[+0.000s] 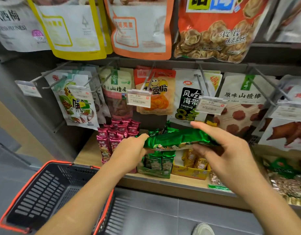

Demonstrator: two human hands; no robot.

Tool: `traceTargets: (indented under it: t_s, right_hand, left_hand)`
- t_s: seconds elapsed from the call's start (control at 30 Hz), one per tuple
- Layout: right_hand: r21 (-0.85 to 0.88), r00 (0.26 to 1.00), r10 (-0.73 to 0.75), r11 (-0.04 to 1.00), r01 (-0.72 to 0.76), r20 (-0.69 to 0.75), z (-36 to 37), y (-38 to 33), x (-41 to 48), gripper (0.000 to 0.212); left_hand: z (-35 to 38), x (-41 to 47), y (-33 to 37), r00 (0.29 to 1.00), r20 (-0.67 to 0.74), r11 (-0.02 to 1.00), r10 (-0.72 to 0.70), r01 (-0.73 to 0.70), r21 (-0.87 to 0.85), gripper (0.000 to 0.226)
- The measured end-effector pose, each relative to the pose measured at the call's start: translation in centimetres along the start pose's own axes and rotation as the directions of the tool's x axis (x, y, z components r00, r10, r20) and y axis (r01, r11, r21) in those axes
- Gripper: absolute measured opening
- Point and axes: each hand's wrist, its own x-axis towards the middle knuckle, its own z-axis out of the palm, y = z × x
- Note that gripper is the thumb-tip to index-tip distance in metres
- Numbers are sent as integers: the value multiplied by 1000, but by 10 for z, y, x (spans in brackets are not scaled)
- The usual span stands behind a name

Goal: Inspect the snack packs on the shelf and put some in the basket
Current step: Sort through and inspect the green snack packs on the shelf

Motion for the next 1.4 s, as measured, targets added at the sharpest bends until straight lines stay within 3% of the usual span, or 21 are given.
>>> traceTargets:
  t_s: [0.07,0.17,0.27,0.4,0.63,0.93,1.07,1.13,1.4]
  right_hand:
    - [-109,996,-81,991,77,-30,3,2,0,57]
    - [-235,990,-131,966,113,-62,4,8,1,65]
    - [-374,986,-123,925,75,-108,11,15,0,69]
    - [-461,979,-97,887,3,-179,27,27,2,67]
    - [-502,985,-36,863,-53,-166,43,44,8,73]
    - [-449,999,38,892,-50,-34,83,58,78,64]
    - [-454,984,178,878,-153,12,100,76,112,41]
    - [-473,990,136,875,-106,29,108,86,118,34]
    - [-387,971,193,913,-125,140,135,127,121,33]
  left_hand:
    - [7,12,2,1000,-29,998,6,-4,66,54]
    - [17,32,2,997,-78,999,-5,1,-51,62]
    - [33,57,3,985,-168,998,28,-38,-59,53]
    - [51,104,12,999,-16,999,48,-48,12,47]
    - [68,158,16,959,284,992,9,-43,115,51]
    - [56,129,-32,977,188,991,-100,115,-69,38]
    - [60,121,-40,981,130,982,-146,160,-102,42]
    - [61,120,-43,980,120,979,-157,170,-109,43]
    - [63,119,-44,981,101,975,-165,178,-134,42]
